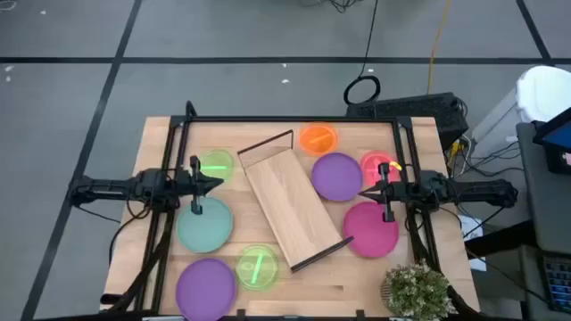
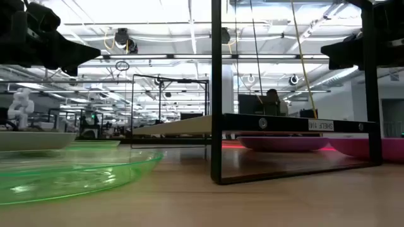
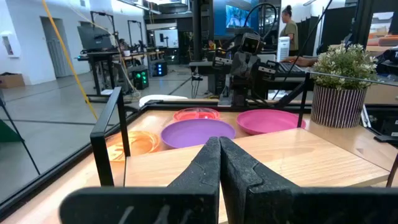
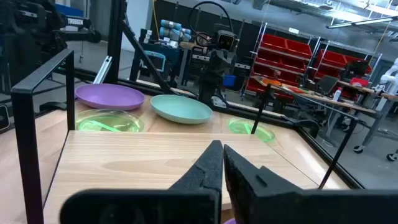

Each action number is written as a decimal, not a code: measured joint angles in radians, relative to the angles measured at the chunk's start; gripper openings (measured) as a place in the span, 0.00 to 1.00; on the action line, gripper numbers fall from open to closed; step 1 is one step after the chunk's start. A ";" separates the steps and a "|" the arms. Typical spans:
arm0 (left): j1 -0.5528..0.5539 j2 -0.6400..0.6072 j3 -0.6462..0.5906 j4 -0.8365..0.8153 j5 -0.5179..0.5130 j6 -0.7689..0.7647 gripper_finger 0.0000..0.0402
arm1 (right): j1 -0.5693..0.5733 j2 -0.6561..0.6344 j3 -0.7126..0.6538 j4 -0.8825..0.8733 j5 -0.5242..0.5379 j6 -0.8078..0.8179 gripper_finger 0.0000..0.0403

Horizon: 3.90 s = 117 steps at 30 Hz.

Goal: Place and stack plates onto a shelf

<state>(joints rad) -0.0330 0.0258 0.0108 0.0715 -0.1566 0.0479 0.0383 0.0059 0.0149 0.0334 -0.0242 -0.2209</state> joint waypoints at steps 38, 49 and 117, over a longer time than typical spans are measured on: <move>0.000 0.000 0.000 0.000 0.000 0.000 0.00 | 0.000 0.000 0.000 0.000 0.000 0.000 0.00; 0.000 0.000 0.000 0.000 0.000 0.000 0.00 | 0.000 0.000 0.000 0.000 0.000 0.000 0.00; 0.000 0.000 0.000 0.000 0.000 0.000 0.00 | 0.000 0.068 0.142 0.055 0.080 0.000 0.00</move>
<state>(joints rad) -0.0330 0.0257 0.0105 0.0715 -0.1566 0.0479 0.0380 0.0743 0.1572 0.0888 0.0555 -0.2211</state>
